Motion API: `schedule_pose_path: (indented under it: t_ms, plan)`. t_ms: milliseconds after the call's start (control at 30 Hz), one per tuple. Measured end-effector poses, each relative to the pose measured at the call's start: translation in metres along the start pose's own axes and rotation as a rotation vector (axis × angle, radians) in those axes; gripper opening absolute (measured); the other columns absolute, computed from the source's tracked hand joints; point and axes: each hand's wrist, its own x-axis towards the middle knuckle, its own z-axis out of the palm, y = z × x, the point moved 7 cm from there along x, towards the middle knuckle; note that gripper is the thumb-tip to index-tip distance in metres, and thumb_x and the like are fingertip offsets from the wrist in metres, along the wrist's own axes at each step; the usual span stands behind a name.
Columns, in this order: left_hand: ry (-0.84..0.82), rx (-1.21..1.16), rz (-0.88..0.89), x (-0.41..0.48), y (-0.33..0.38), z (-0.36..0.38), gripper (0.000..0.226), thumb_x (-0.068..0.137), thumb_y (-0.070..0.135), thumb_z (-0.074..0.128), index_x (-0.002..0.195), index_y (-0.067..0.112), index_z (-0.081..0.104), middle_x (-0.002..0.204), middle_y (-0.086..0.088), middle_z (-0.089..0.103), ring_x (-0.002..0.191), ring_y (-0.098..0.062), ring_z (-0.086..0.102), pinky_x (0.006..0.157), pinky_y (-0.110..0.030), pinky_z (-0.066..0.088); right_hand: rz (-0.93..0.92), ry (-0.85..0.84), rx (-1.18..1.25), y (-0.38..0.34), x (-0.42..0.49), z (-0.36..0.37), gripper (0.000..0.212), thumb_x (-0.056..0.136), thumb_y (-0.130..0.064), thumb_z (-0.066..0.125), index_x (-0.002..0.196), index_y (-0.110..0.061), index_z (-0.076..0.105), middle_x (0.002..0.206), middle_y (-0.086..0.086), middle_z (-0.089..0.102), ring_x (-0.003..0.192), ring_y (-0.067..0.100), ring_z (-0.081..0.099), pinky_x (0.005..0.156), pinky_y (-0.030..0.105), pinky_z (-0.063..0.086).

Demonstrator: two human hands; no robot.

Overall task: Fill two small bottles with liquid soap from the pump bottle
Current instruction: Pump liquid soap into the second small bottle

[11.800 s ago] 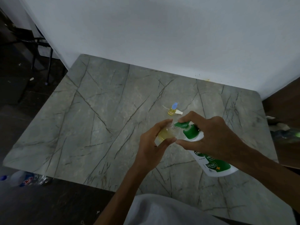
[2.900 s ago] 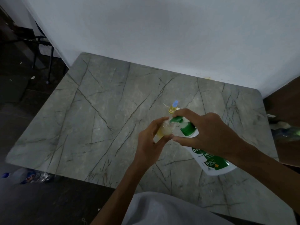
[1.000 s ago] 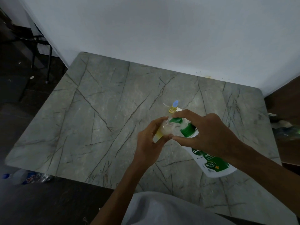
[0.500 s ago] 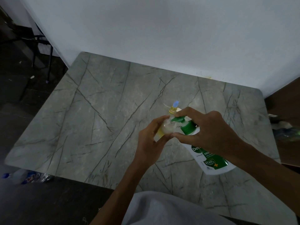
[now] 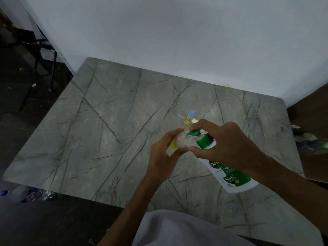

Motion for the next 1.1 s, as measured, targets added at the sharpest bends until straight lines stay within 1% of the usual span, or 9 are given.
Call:
schedule_pose_path:
  t_ms: [133,233,400,467,600,700,900,1000,1100]
  plan:
    - [0.020,-0.007,0.008,0.003,0.004,0.000,0.051,0.084,0.032,0.074,0.130,0.017,0.057,0.122,0.001,0.069,0.108,-0.013,0.068,0.085,-0.044,0.059,-0.012,-0.007,-0.032,-0.003,0.002,-0.006,0.049,0.075,-0.046,0.075,0.114,-0.022,0.058,0.069,-0.013,0.065,0.043,-0.006,0.052,0.052,0.002,0.042]
    - [0.038,-0.010,-0.007,0.008,0.005,-0.003,0.051,0.082,0.028,0.077,0.129,0.016,0.058,0.121,0.003,0.069,0.107,-0.013,0.068,0.086,-0.043,0.059,-0.024,-0.019,-0.070,-0.008,0.005,-0.010,0.054,0.077,-0.049,0.072,0.121,-0.025,0.053,0.067,-0.019,0.056,0.048,-0.011,0.052,0.053,-0.001,0.039]
    - [0.033,0.016,0.022,0.012,0.011,-0.007,0.051,0.082,0.018,0.078,0.128,0.021,0.057,0.121,0.009,0.067,0.108,-0.007,0.067,0.089,-0.036,0.058,-0.018,-0.022,-0.098,-0.011,0.004,-0.012,0.059,0.077,-0.052,0.070,0.126,-0.026,0.051,0.067,-0.018,0.058,0.043,-0.017,0.042,0.053,-0.003,0.038]
    - [0.037,0.019,0.030,0.012,0.013,-0.007,0.051,0.081,0.020,0.077,0.128,0.025,0.056,0.121,0.011,0.067,0.108,-0.006,0.066,0.089,-0.031,0.058,-0.021,-0.016,-0.081,-0.010,0.003,-0.013,0.056,0.076,-0.049,0.072,0.123,-0.024,0.054,0.069,-0.014,0.064,0.045,-0.014,0.047,0.054,-0.002,0.040]
    - [0.030,0.051,0.056,0.010,0.016,-0.005,0.052,0.082,0.020,0.078,0.128,0.026,0.055,0.122,0.006,0.067,0.107,-0.004,0.066,0.087,-0.021,0.055,-0.021,0.019,-0.066,-0.010,0.002,-0.013,0.047,0.075,-0.043,0.076,0.112,-0.020,0.059,0.074,-0.004,0.071,0.044,0.003,0.059,0.057,0.003,0.047]
    - [0.021,0.049,0.073,0.009,0.019,-0.004,0.051,0.083,0.024,0.077,0.128,0.025,0.055,0.122,0.005,0.067,0.107,-0.002,0.065,0.086,-0.016,0.053,0.000,0.015,-0.071,-0.009,0.002,-0.014,0.045,0.075,-0.046,0.074,0.110,-0.022,0.058,0.070,-0.007,0.068,0.042,0.001,0.056,0.054,0.002,0.045]
    - [0.029,-0.010,0.030,0.007,0.014,-0.002,0.052,0.084,0.029,0.075,0.131,0.021,0.055,0.121,0.002,0.069,0.105,-0.007,0.068,0.085,-0.023,0.057,-0.008,-0.026,-0.099,-0.011,0.004,-0.015,0.059,0.076,-0.053,0.068,0.124,-0.021,0.055,0.071,-0.008,0.068,0.045,-0.004,0.055,0.058,-0.003,0.040]
    - [0.020,-0.001,0.047,0.007,0.016,-0.002,0.053,0.084,0.036,0.072,0.131,0.022,0.054,0.122,0.004,0.068,0.106,-0.006,0.067,0.085,-0.022,0.057,0.011,-0.023,-0.058,-0.007,0.002,-0.015,0.056,0.075,-0.051,0.072,0.121,-0.023,0.057,0.072,-0.010,0.067,0.048,-0.002,0.059,0.056,0.002,0.045]
    - [0.011,0.000,0.060,0.006,0.018,0.001,0.054,0.083,0.032,0.074,0.131,0.020,0.054,0.122,0.005,0.066,0.106,-0.006,0.067,0.085,-0.021,0.057,0.048,0.005,-0.021,-0.004,0.001,-0.016,0.049,0.073,-0.044,0.076,0.113,-0.024,0.057,0.072,-0.016,0.061,0.051,-0.006,0.059,0.055,0.002,0.046]
